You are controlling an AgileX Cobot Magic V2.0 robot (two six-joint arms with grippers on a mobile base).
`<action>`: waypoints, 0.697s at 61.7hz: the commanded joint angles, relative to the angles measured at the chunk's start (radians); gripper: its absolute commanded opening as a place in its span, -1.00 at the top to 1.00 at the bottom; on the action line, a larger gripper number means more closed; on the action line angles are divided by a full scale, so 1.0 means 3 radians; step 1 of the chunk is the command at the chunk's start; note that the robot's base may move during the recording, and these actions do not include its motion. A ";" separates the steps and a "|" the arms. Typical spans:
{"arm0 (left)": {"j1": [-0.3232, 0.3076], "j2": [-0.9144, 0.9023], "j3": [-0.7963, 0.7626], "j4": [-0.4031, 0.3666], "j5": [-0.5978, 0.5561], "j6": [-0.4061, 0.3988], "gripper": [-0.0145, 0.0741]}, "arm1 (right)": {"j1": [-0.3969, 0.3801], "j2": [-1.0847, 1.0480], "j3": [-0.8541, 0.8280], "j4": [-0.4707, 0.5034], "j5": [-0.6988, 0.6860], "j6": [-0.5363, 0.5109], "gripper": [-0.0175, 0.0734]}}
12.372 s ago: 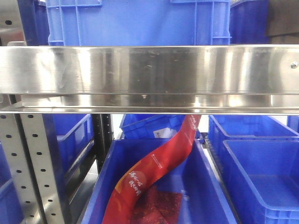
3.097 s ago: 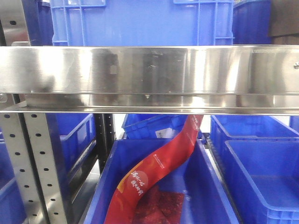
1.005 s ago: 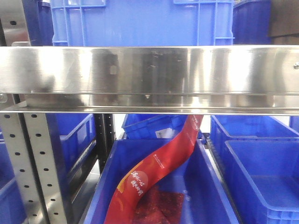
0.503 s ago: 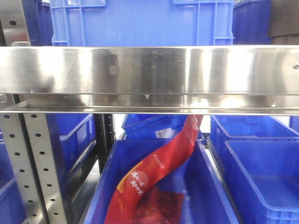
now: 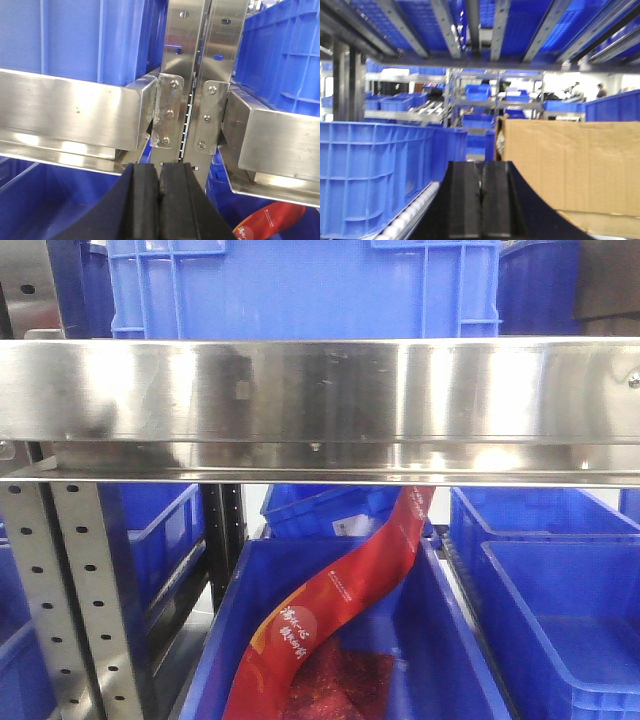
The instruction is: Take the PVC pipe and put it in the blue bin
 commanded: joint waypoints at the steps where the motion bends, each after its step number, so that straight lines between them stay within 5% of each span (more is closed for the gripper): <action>1: 0.0005 -0.0023 0.0007 -0.0010 -0.0052 -0.0008 0.92 | -0.0039 -0.0065 0.0052 -0.0024 -0.0154 -0.0006 0.99; 43: 0.0005 -0.0023 0.0007 -0.0010 -0.0052 -0.0008 0.92 | -0.0039 -0.0065 0.0621 -0.0024 -0.0502 -0.0006 0.99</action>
